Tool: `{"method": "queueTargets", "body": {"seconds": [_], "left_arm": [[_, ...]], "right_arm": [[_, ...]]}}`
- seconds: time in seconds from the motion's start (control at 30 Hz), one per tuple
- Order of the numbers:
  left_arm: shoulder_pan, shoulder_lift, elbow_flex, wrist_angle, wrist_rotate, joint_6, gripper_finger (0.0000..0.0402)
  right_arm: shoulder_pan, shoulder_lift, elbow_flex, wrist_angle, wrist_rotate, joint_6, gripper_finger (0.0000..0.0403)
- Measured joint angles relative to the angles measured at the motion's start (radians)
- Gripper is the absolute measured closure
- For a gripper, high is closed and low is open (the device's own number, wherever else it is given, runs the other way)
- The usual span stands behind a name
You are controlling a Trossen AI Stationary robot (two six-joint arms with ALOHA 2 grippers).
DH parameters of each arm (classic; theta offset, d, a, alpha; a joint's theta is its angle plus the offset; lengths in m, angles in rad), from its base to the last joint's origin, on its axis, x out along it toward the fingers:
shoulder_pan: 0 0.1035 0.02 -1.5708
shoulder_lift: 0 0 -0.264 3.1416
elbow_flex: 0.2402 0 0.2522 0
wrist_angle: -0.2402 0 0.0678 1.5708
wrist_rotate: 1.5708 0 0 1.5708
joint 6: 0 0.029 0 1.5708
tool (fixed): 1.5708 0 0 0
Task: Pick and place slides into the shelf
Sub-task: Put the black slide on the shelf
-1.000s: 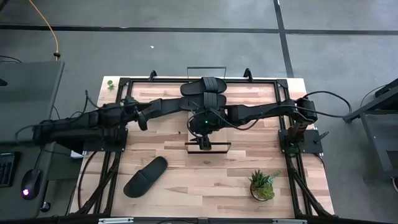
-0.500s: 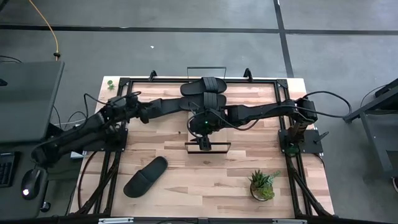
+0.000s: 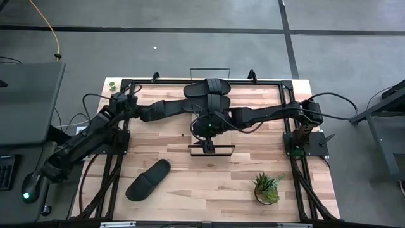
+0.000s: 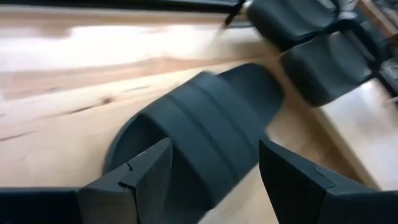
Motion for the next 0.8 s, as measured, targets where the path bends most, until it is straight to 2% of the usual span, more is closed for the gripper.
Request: {"method": "queueTargets", "body": {"seconds": [0.17,0.8], "left_arm": [[0.041,0.064,-0.027,0.062,0.066,0.019,0.0179],[0.058,0.314,-0.053,0.282,0.128,0.018,0.0179]], "right_arm": [[0.0,0.0,0.0,0.001,0.0,0.0,0.0146],[0.0,0.001,0.0,0.008,0.0,0.0,0.0146]]}}
